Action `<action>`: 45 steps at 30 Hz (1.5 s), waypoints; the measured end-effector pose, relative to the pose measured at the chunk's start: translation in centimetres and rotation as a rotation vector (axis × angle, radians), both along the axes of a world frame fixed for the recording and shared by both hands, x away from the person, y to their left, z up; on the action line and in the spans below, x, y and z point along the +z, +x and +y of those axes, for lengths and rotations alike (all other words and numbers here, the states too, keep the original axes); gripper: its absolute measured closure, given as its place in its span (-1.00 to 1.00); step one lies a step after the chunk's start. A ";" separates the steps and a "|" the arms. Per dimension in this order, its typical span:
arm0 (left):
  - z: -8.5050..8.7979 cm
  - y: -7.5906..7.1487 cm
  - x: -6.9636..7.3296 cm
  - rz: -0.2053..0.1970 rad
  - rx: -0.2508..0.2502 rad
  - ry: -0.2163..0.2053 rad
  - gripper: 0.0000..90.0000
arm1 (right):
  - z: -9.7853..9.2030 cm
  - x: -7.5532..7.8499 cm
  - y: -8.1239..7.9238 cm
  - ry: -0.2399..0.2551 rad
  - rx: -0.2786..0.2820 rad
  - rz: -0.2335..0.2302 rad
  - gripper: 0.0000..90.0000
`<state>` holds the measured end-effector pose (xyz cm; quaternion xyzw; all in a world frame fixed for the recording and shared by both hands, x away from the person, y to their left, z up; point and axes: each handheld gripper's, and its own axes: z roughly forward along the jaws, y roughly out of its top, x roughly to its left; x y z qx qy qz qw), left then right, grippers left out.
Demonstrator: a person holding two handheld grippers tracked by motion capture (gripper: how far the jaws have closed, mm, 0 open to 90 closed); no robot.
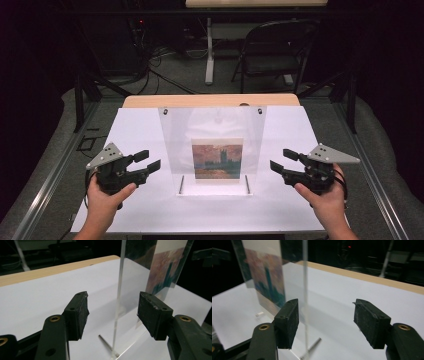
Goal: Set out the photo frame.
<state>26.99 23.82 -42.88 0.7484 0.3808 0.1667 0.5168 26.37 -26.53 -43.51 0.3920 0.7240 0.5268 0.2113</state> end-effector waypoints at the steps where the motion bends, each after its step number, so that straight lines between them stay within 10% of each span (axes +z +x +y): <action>1: 0.3 -0.3 -0.2 -0.007 0.011 0.008 -0.08 | -0.5 -0.3 -0.3 -0.013 -0.015 -0.006 -0.20; 19: 2.2 0.3 -8.4 0.057 0.156 0.001 -0.08 | -0.4 -7.9 -1.1 -0.117 -0.069 0.059 -0.05; 28: 1.9 0.4 -10.1 0.059 0.143 0.066 -0.09 | 0.8 -9.6 -0.8 -0.201 -0.041 0.069 -0.08; 45: 0.1 0.4 -10.9 0.068 0.071 0.173 -0.09 | 0.8 -10.4 -0.4 -0.190 -0.007 0.142 -0.10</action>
